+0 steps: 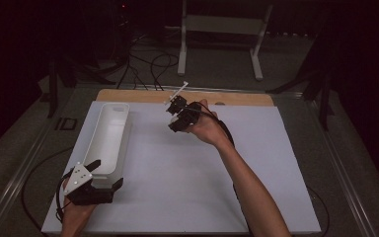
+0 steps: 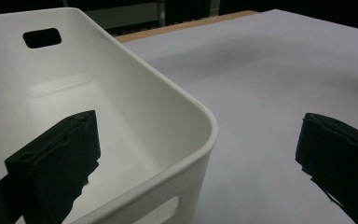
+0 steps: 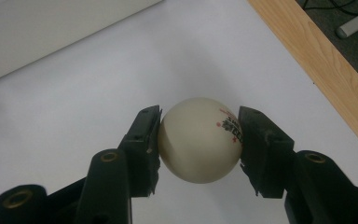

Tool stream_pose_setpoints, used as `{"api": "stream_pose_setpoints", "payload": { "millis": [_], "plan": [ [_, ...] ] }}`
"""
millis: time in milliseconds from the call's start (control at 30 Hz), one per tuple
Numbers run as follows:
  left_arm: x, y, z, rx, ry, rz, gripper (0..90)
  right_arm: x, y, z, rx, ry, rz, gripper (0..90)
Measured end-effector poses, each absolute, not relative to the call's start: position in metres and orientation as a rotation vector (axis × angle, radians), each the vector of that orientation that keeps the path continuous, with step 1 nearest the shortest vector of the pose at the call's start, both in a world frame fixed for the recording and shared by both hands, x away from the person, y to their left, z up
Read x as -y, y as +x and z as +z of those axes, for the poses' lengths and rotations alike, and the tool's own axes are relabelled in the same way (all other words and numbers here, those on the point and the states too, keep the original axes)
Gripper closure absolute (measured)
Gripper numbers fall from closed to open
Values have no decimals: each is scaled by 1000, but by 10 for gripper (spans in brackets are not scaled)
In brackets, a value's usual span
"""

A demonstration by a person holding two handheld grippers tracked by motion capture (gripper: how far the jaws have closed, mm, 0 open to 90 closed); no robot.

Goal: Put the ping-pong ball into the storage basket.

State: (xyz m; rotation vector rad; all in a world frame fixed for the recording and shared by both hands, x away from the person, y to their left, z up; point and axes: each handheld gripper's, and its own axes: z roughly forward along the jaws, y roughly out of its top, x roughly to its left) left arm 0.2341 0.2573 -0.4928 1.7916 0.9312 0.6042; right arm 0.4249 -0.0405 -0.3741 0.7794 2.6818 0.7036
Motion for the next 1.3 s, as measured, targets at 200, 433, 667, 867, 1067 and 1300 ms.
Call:
{"api": "stream_pose_setpoints", "payload": {
  "millis": [200,433,667,867,1067,1300],
  "plan": [
    [-257,234,-493,-932,1792,603,4,37,424,-371,-2679,775,712,500],
    [-257,234,-493,-932,1790,603,4,33,424,-368,-2676,764,719,500],
    [-257,234,-493,-932,1791,603,4,29,423,-365,-2675,756,723,500],
    [-257,234,-493,-932,1792,602,4,26,423,-364,-2675,741,727,500],
    [-257,234,-493,-932,1791,602,4,23,423,-363,-2675,736,731,500],
    [-257,234,-493,-932,1791,602,4,20,423,-362,-2680,735,732,499]
  ]
}}
